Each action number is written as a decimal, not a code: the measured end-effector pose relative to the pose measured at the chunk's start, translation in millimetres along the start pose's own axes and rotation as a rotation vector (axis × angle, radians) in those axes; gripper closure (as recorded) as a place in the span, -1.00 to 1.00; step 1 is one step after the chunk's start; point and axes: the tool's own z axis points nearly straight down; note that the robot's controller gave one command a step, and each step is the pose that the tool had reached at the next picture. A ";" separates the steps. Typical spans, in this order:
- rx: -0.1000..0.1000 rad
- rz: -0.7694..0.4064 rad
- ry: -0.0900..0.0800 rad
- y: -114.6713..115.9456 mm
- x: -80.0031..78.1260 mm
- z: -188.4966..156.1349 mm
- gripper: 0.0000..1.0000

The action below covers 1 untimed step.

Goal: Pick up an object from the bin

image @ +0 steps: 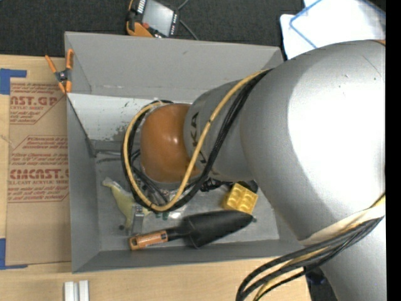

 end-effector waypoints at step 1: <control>0.002 0.228 0.008 -1.2 7.6 0.6 1.00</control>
Offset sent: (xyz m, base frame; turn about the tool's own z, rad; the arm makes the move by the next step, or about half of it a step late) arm 0.0000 0.0000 0.0000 0.0000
